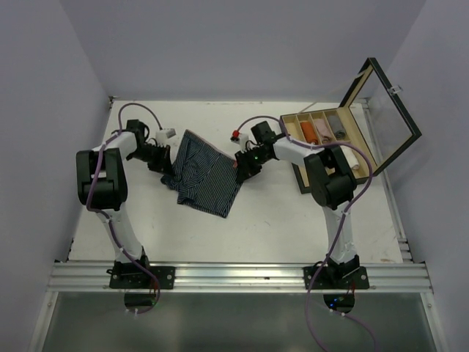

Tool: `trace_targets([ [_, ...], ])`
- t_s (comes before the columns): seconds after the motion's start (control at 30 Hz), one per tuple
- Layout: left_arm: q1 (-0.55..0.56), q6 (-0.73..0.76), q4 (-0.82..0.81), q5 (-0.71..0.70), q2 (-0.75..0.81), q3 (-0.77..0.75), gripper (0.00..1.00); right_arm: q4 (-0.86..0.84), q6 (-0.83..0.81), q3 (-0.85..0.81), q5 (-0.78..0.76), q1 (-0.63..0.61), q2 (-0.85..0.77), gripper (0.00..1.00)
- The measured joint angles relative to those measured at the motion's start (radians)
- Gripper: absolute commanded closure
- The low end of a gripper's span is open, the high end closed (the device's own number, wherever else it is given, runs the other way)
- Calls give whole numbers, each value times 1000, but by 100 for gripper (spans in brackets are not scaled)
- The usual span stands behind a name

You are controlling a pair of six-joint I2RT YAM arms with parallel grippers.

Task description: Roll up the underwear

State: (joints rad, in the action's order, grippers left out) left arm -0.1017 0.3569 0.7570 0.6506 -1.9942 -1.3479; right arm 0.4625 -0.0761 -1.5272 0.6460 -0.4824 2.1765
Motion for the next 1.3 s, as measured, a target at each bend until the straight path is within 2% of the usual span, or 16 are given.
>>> trace_targets([
  [0.2, -17, 18, 22, 44, -6, -46, 100, 57, -50, 19, 45, -16, -5, 87],
  [0.4, -132, 30, -13, 24, -99, -262, 100, 154, -117, 95, 128, -27, -39, 89],
  [0.53, -182, 26, -71, -26, -183, -387, 51, 247, -201, 132, 177, -64, -51, 87],
  [0.67, -182, 9, -120, -42, -219, -436, 48, 373, -285, 146, 235, -116, -57, 84],
  [0.77, -175, 43, -154, -3, -155, -346, 50, 406, -294, 153, 258, -122, -106, 82],
  [0.93, -138, 174, -117, 77, 88, -81, 52, 332, -256, 148, 261, -58, -240, 86],
  [1.07, -49, 269, -68, 136, 268, 74, 55, 272, -259, 132, 219, -21, -217, 89],
  [1.17, 32, 297, -52, 157, 296, 137, 58, 234, -257, 158, 188, -24, -153, 91],
  [1.3, 85, 292, -38, 153, 230, 190, 60, 203, -229, 246, 198, -28, -106, 92],
])
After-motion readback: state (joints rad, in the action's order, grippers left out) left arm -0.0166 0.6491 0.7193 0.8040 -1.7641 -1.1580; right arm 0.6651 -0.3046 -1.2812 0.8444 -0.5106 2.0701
